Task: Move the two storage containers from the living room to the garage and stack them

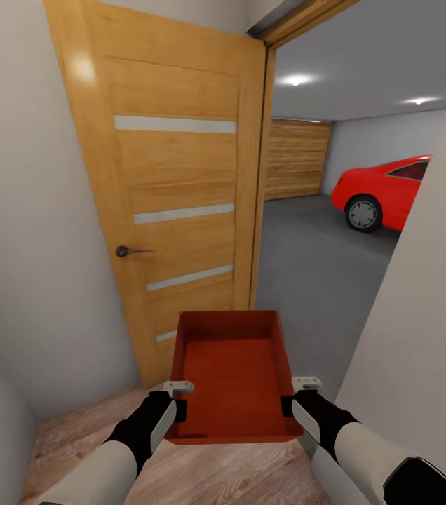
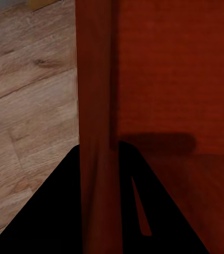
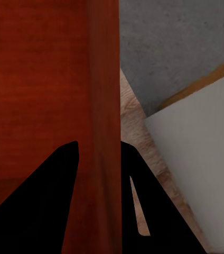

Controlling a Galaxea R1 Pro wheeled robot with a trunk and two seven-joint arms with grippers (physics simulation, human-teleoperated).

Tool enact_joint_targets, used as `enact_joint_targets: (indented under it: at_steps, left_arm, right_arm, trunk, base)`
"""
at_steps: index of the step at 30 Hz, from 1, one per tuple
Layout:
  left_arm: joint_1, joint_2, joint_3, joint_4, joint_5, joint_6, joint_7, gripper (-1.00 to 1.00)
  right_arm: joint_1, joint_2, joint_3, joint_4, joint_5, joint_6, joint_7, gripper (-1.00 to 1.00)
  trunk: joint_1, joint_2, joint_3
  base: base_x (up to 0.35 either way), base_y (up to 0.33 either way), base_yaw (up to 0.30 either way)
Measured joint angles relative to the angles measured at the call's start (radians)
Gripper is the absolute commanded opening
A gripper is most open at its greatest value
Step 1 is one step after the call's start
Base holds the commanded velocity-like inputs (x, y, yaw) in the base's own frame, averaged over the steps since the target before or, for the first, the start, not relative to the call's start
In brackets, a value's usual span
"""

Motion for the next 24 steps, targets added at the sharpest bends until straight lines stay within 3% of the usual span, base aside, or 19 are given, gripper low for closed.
enact_joint_targets:
  at_steps: [16, 24]
  left_arm:
    - [0.0, 0.001, 0.0, 0.004, 0.0, -0.001, -0.002, -1.0]
    - [0.0, 0.001, 0.0, 0.002, 0.0, 0.001, -0.001, -1.0]
  right_arm:
    - [0.0, 0.001, 0.0, 0.004, 0.0, 0.0, 0.0, -1.0]
    - [0.0, 0.002, 0.001, 0.004, -0.002, -0.001, 0.001, -1.0]
  trunk:
    - [0.0, 0.0, 0.0]
    - [0.0, 0.0, 0.0]
  base:
    - [0.0, 0.0, -0.251]
    - [0.077, 0.132, -0.02]
